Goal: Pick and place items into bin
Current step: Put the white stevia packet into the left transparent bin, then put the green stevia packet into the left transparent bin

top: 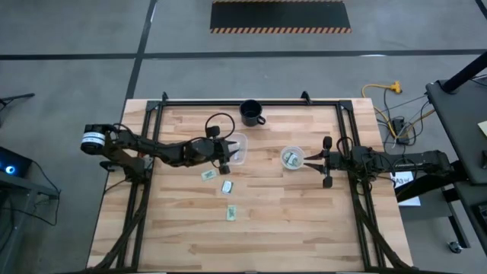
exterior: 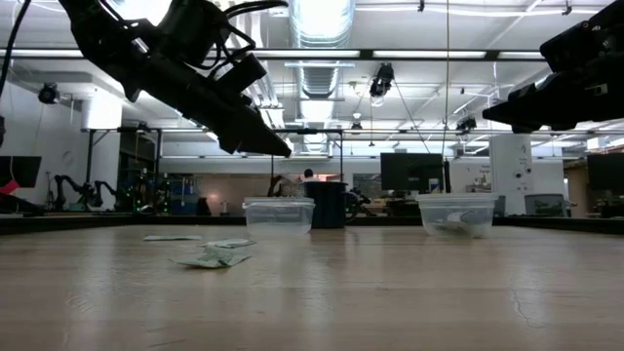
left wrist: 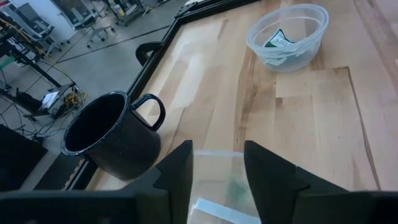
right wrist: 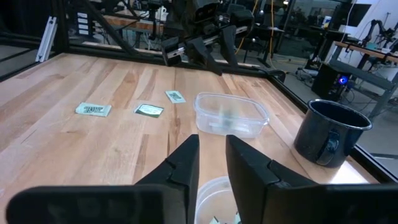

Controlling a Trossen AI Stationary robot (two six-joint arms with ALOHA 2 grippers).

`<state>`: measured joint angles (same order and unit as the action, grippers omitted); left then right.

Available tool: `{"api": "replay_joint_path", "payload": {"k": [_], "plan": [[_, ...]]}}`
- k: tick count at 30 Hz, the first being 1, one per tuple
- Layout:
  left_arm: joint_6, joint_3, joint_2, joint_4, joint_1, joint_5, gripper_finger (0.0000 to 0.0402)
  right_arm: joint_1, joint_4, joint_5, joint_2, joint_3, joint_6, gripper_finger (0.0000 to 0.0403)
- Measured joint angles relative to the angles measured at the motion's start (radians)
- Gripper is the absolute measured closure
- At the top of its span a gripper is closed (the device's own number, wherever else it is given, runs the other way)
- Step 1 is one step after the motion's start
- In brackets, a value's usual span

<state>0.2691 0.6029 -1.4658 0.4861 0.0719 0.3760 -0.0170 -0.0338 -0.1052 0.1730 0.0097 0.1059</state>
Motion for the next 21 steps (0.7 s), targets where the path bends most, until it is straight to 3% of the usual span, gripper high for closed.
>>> {"api": "replay_joint_path", "payload": {"k": [6, 21], "plan": [[0.000, -0.001, 0.000, 0.003, 0.000, 0.000, 0.0256, 0.000, 0.000, 0.000, 0.000, 0.000, 0.000, 0.0324], [-0.001, -0.001, 0.007, -0.021, -0.014, 0.000, 0.0255, 0.000, 0.000, 0.000, 0.000, 0.000, 0.000, 0.0330]]}}
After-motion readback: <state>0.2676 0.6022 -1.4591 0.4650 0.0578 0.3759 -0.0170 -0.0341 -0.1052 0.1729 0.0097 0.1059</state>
